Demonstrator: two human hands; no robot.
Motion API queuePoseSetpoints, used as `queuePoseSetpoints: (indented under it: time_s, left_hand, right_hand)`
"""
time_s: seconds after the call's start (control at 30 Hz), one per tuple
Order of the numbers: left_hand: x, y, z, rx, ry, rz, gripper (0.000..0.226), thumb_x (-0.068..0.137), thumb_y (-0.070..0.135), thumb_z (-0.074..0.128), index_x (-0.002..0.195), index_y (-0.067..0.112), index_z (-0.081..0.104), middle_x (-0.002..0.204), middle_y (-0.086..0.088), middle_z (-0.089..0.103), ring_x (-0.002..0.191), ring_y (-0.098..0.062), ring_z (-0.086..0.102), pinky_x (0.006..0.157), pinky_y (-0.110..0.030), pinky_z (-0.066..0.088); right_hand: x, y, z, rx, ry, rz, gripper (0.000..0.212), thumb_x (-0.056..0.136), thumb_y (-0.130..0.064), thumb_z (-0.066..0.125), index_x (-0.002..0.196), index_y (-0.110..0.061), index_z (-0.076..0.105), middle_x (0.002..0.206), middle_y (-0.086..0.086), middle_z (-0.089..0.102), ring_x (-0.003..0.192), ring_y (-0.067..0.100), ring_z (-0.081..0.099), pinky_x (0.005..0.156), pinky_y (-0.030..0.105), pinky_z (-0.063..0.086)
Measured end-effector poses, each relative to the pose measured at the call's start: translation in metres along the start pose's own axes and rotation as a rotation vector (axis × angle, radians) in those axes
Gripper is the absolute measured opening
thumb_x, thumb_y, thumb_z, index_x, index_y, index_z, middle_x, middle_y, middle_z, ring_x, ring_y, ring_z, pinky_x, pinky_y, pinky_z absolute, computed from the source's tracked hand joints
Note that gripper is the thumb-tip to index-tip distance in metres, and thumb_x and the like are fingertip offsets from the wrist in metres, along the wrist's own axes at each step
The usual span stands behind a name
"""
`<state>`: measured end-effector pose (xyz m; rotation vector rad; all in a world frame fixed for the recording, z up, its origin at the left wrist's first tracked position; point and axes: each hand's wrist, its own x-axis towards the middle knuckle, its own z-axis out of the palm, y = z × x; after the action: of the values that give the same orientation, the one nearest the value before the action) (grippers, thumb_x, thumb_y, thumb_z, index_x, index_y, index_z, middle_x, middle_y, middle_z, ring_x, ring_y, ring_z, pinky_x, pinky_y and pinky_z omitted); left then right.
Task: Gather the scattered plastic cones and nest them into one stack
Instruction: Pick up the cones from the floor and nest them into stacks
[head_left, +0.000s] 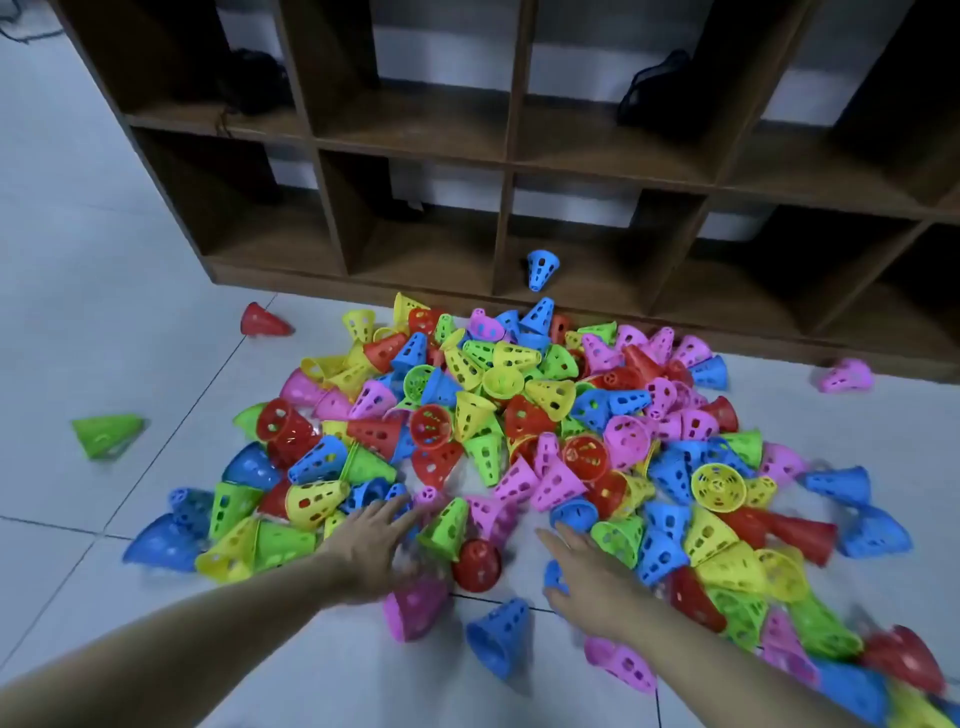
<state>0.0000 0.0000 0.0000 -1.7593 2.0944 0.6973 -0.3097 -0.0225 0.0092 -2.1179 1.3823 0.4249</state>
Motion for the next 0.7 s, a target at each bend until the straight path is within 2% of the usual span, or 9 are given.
queuePoseSetpoints:
  time_s: [0.1, 0.2, 0.27, 0.33, 0.43, 0.6, 0.7]
  left_hand:
    - [0.019, 0.007, 0.001, 0.044, 0.059, 0.035, 0.078, 0.092, 0.075, 0.027, 0.158, 0.04, 0.006, 0.165, -0.005, 0.017, 0.151, -0.027, 0.016, 0.122, -0.047, 0.017]
    - [0.036, 0.018, 0.003, 0.023, 0.045, -0.009, 0.075, 0.091, 0.076, 0.026, 0.153, 0.035, 0.031, 0.152, -0.006, 0.036, 0.143, -0.026, 0.028, 0.119, -0.048, 0.025]
    - [0.045, 0.024, 0.005, 0.044, 0.042, -0.044, 0.07, 0.092, 0.075, 0.031, 0.144, 0.032, 0.05, 0.144, -0.004, 0.044, 0.136, -0.025, 0.034, 0.116, -0.048, 0.027]
    - [0.051, 0.029, 0.006, 0.053, 0.037, -0.061, 0.071, 0.09, 0.078, 0.035, 0.136, 0.03, 0.058, 0.139, -0.002, 0.05, 0.131, -0.024, 0.036, 0.114, -0.047, 0.026]
    - [0.054, 0.038, 0.013, 0.069, -0.043, -0.077, 0.074, 0.086, 0.082, 0.036, 0.13, 0.028, 0.061, 0.127, -0.001, 0.061, 0.13, -0.026, 0.038, 0.117, -0.052, 0.018]
    - [0.05, 0.047, 0.022, 0.046, -0.084, -0.049, 0.06, 0.085, 0.077, 0.047, 0.115, 0.028, 0.06, 0.113, 0.005, 0.067, 0.132, -0.024, 0.043, 0.121, -0.058, 0.004]
    - [0.043, 0.044, 0.02, 0.05, -0.034, -0.033, 0.066, 0.083, 0.077, 0.051, 0.124, 0.026, 0.057, 0.108, 0.006, 0.066, 0.128, -0.023, 0.047, 0.121, -0.056, 0.007]
  right_hand:
    - [0.008, 0.002, 0.004, -0.004, -0.026, 0.008, 0.075, 0.101, -0.041, 0.049, 0.16, -0.028, 0.006, 0.168, -0.001, -0.001, 0.153, 0.024, 0.013, 0.117, 0.04, 0.033]
    - [0.012, 0.001, 0.016, -0.034, -0.055, -0.024, 0.074, 0.1, -0.042, 0.049, 0.16, -0.025, 0.009, 0.168, 0.001, 0.006, 0.152, 0.024, 0.016, 0.117, 0.04, 0.032]
    - [0.014, 0.0, 0.024, -0.058, -0.02, -0.056, 0.069, 0.099, -0.042, 0.049, 0.157, -0.019, 0.019, 0.161, 0.005, 0.022, 0.146, 0.027, 0.028, 0.114, 0.041, 0.035]
    - [0.017, 0.0, 0.03, -0.093, 0.039, -0.09, 0.062, 0.098, -0.041, 0.049, 0.151, -0.018, 0.03, 0.145, 0.006, 0.038, 0.133, 0.028, 0.041, 0.106, 0.042, 0.04]
    - [0.02, 0.0, 0.032, -0.081, 0.023, -0.106, 0.056, 0.097, -0.04, 0.05, 0.146, -0.017, 0.036, 0.134, 0.005, 0.044, 0.125, 0.027, 0.046, 0.102, 0.042, 0.042]
    - [0.027, 0.006, 0.025, -0.038, 0.004, -0.078, 0.058, 0.098, -0.042, 0.053, 0.147, -0.017, 0.036, 0.139, 0.007, 0.044, 0.129, 0.028, 0.045, 0.105, 0.042, 0.041]
    - [0.025, 0.01, 0.022, -0.034, -0.03, -0.043, 0.061, 0.097, -0.043, 0.056, 0.148, -0.018, 0.035, 0.139, 0.005, 0.043, 0.128, 0.026, 0.045, 0.102, 0.039, 0.042]
